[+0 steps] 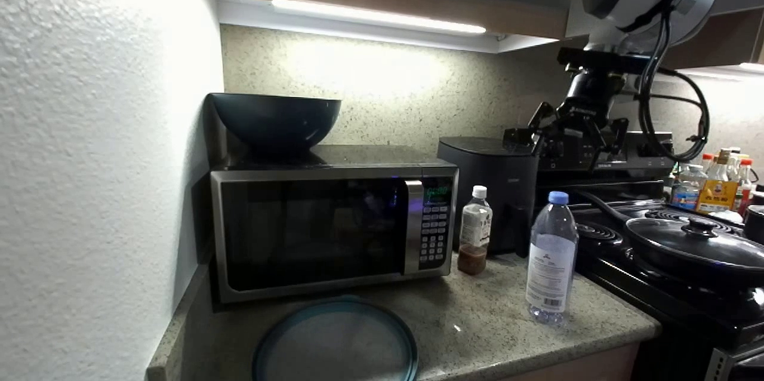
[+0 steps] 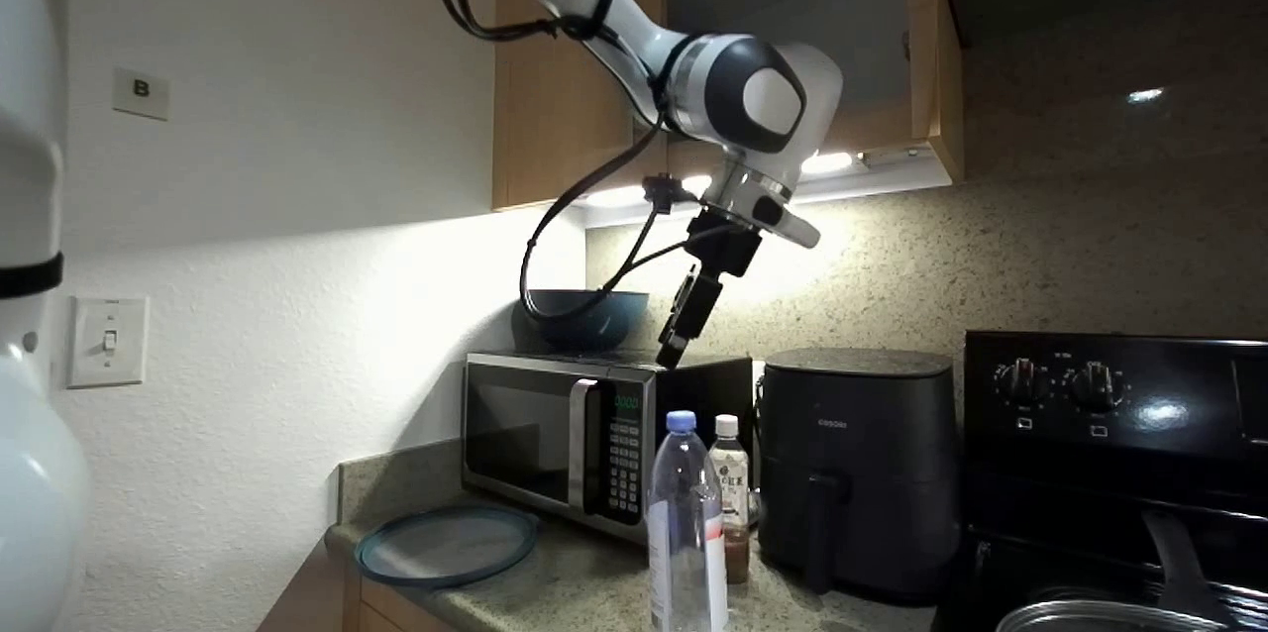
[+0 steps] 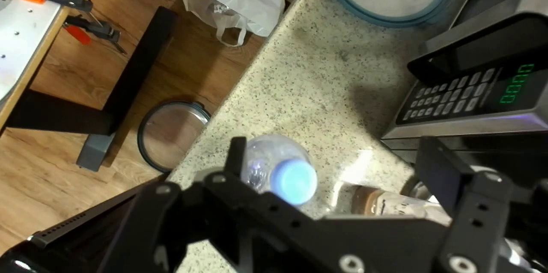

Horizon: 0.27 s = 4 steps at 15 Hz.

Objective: Remove the bottle from the open cabinet, put it on the counter, put it back in the cabinet and then put it back on the counter

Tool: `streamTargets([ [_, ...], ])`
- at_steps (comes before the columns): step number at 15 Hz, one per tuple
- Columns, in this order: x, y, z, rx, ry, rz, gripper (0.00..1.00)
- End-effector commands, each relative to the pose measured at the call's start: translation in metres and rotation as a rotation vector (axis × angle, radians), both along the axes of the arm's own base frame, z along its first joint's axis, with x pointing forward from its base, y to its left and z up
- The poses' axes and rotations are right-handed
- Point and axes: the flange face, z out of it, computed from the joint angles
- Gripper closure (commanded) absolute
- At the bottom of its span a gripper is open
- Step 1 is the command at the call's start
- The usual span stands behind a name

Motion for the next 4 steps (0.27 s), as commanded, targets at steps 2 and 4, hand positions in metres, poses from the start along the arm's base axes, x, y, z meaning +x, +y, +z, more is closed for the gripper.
streamTargets([
  [2, -0.039, 0.012, 0.073, -0.094, -0.152, 0.016, 0.00],
  [4, -0.027, 0.006, 0.071, -0.067, -0.127, 0.019, 0.00],
])
